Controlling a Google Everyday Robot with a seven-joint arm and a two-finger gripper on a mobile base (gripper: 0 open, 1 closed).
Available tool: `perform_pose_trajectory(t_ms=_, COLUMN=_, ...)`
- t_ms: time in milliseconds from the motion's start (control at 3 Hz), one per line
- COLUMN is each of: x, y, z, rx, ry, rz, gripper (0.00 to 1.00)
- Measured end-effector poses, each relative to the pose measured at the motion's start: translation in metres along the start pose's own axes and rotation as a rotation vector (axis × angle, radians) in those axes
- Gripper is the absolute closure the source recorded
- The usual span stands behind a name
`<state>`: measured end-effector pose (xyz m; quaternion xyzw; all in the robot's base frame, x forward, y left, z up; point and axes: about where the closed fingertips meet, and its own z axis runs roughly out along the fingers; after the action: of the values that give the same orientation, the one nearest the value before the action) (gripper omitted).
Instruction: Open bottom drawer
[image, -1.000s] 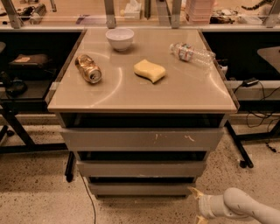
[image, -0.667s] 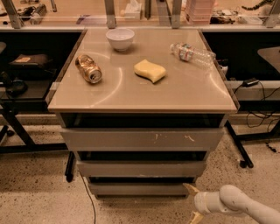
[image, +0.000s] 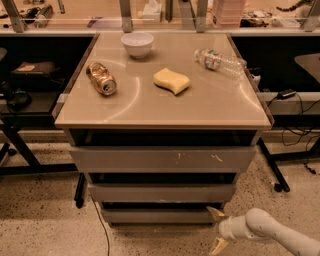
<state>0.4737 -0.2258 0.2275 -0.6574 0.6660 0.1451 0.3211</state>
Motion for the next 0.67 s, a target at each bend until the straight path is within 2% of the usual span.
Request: perform_pose_trajectory(t_ms=667, x=0.019, y=-0.029, z=0.032, rx=0.039, ry=0.009, rz=-0.007, gripper=0.00)
